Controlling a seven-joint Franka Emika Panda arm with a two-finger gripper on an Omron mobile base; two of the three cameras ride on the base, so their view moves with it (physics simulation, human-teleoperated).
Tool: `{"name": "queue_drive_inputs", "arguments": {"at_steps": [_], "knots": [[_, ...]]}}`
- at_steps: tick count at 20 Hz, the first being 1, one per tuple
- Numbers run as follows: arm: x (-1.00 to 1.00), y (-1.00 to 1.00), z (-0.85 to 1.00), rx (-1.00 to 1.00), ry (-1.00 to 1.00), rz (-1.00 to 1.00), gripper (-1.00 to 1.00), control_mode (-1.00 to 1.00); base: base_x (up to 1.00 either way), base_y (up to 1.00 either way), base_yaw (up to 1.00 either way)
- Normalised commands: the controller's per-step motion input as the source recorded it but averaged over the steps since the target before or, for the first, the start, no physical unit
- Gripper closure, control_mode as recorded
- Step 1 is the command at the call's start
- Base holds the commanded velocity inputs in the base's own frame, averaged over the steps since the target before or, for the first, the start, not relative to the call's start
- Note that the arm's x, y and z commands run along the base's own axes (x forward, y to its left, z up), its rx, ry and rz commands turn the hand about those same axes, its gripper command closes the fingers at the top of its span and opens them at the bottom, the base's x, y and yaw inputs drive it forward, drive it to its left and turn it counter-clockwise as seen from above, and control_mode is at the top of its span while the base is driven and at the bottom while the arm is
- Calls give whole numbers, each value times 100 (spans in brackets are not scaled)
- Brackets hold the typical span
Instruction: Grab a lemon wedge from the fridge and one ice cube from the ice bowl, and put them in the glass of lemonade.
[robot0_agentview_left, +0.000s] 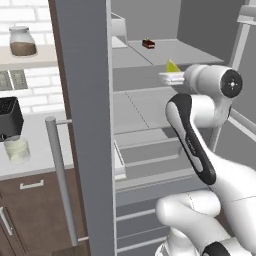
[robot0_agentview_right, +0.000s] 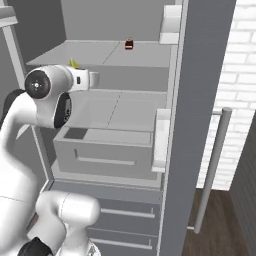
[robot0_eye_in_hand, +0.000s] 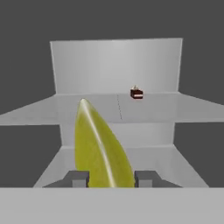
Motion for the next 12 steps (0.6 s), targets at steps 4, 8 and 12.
{"name": "queue_drive_inputs", "arguments": {"at_steps": [4,8,12], "knots": [[-100,-7,-3,0,40,0,100,-100,0,0,0],[-100,-6,-32,0,40,0,100,-100,0,0,0],[-97,-10,-31,0,19,0,100,-100,0,0,0]]}}
